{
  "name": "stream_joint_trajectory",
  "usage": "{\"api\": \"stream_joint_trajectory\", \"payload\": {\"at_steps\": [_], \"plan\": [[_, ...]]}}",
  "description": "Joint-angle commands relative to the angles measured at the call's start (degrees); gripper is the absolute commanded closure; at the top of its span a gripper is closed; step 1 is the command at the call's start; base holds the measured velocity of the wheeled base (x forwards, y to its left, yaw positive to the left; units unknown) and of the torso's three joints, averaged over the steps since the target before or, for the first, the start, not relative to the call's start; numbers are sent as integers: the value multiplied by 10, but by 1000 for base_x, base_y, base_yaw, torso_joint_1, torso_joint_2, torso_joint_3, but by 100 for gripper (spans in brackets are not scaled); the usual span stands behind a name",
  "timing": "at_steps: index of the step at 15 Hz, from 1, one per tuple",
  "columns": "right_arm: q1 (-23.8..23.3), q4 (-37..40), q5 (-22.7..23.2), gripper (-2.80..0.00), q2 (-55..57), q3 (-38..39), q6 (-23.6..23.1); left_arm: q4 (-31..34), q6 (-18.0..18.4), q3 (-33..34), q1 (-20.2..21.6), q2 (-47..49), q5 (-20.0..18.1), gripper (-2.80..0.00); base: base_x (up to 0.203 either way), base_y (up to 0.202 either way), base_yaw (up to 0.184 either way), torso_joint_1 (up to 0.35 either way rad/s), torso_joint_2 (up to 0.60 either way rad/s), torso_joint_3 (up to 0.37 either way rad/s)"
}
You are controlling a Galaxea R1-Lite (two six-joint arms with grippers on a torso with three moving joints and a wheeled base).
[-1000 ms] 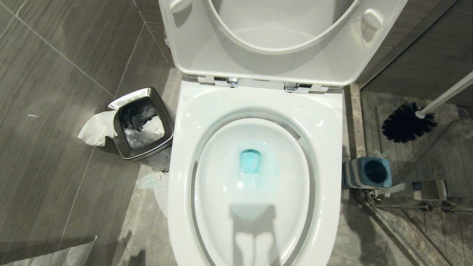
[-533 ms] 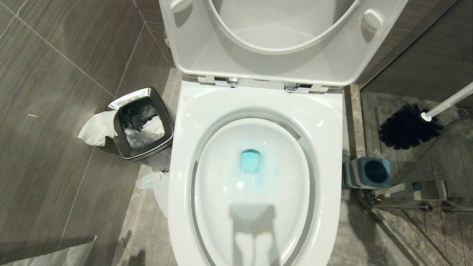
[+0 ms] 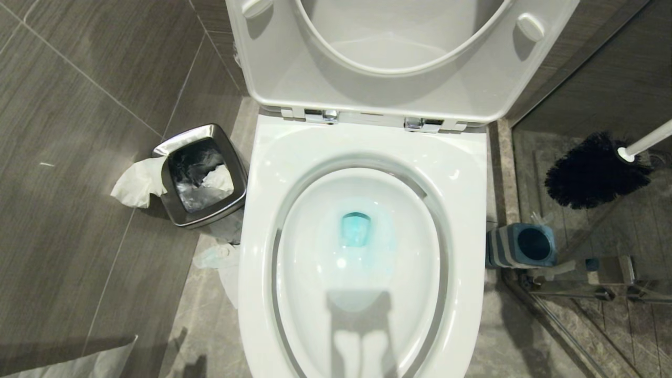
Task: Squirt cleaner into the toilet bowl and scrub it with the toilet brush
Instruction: Scrub the toilet bowl
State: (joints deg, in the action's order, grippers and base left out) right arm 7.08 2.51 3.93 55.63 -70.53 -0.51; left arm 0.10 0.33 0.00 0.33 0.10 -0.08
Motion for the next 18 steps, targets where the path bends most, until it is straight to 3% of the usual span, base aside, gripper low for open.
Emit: {"api": "stream_joint_trajectory", "payload": {"at_steps": [1,11,18], "plan": [[0,7,7,0,6,-22,-1,0,0,1,0,1,0,0,0,0,0,0,0,0],[0,9,7,0,12,-37,-5,0,3,1,-1,1,0,0,0,0,0,0,0,0],[9,13,81,0,45,-35,-24,0,4,0,-1,1,0,0,0,0,0,0,0,0]]}}
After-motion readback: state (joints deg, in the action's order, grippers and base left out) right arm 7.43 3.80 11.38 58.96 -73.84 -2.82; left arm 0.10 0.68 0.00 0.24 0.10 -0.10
